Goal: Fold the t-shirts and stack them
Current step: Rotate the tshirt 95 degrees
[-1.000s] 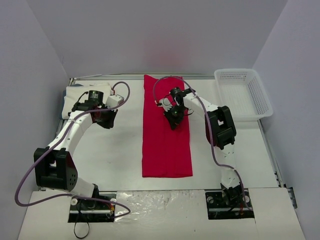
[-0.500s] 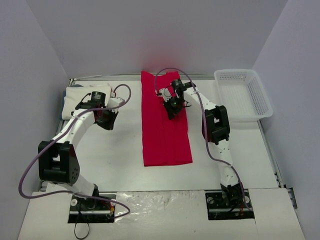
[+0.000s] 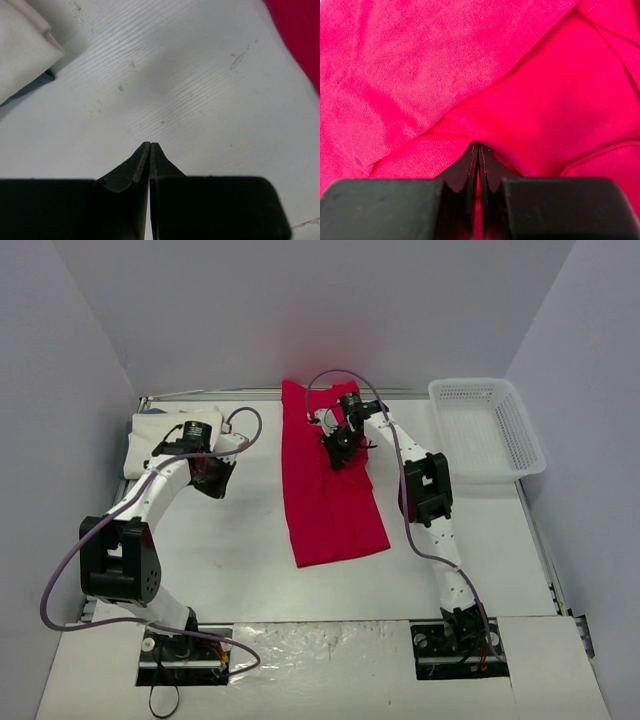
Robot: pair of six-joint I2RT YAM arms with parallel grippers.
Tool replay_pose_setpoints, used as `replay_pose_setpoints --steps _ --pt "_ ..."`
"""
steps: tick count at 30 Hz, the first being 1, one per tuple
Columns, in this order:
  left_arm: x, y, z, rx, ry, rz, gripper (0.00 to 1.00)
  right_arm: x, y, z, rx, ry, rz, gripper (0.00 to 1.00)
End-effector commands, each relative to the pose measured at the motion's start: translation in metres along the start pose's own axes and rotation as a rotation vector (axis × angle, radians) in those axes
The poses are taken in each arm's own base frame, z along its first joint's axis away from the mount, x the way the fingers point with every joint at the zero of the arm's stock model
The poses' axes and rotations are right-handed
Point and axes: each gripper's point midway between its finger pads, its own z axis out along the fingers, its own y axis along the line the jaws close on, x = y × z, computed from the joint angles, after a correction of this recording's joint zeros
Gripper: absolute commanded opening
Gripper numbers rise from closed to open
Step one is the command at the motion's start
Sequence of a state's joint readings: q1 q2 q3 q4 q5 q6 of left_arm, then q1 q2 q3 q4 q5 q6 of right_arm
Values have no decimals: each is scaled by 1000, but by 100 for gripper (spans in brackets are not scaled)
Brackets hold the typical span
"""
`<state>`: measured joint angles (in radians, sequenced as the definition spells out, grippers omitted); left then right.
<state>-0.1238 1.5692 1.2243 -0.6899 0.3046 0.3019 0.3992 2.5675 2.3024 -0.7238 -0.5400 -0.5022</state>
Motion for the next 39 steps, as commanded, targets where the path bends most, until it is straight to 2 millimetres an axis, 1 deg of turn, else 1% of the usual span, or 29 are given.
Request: replay_pose_setpoints --steps 1,2,3,4,5,6,7,9,10,12,13,14,15,17,18,19,20,21,22,23,24,25,26,27,30,31,33,36,39 --pt "-14 6 -13 -17 -40 11 2 49 -6 27 16 145 7 0" --pt "-13 4 -14 -6 -38 16 2 59 0 26 -1 170 4 0" --pt "-12 2 -13 4 -40 24 2 60 7 24 -9 175 -8 0" --pt "-12 1 -16 5 -46 28 2 53 12 10 1 160 -25 0" --pt "-11 0 -17 8 -47 36 2 54 16 4 2 166 -35 3" --pt "-11 0 -19 6 -51 41 2 64 24 2 -12 190 -28 9" --pt "-12 0 -23 -3 -62 46 3 54 29 -16 -2 162 -40 12" --pt "-12 -2 -27 -1 -74 59 3 57 40 -31 -11 162 -39 23" --pt "-12 -5 -31 4 -87 64 3 43 47 -54 2 116 -60 25" --pt "-12 -8 -35 15 -104 75 3 36 56 -77 14 84 -67 40" --pt "-12 -13 -39 28 -116 78 3 28 64 -100 34 48 -81 49" --pt "-12 -14 -41 32 -122 82 3 27 67 -110 46 35 -82 63" --pt "-11 -16 -43 28 -133 85 3 29 74 -129 65 17 -88 69" --pt "-9 -11 -45 -14 -148 86 3 41 70 -146 104 15 -70 75" --pt "-9 -8 -50 -43 -166 99 3 44 71 -160 124 -1 -61 76" --pt "-3 -6 -46 -63 -166 105 3 70 67 -161 116 30 9 77" --pt "0 -3 -47 -86 -166 111 3 80 70 -163 93 24 36 80" --pt "0 -4 -50 -96 -186 122 3 86 74 -174 100 0 42 85" --pt "11 -7 -44 -83 -166 127 4 107 76 -166 93 13 79 92" --pt "14 -8 -43 -85 -168 140 4 120 73 -169 107 6 108 95" --pt "15 -8 -44 -92 -178 142 4 122 77 -180 143 -26 91 98" --pt "19 -9 -42 -89 -173 140 5 125 73 -181 184 -46 79 100" --pt "25 -12 -38 -73 -161 149 7 150 74 -175 209 0 102 100" --pt "27 -18 -37 -40 -156 154 7 152 74 -184 252 -23 92 100" --pt "31 -24 -34 8 -121 154 8 163 67 -186 332 -38 110 100" --pt "30 -24 -34 9 -119 143 8 159 63 -186 355 -71 113 100" --pt "28 -25 -32 20 -116 140 8 157 63 -190 377 -104 149 100" --pt "28 -27 -33 27 -127 149 13 164 49 -213 474 -139 194 100" --pt "29 -30 -36 30 -155 159 17 167 52 -221 460 -198 204 100"
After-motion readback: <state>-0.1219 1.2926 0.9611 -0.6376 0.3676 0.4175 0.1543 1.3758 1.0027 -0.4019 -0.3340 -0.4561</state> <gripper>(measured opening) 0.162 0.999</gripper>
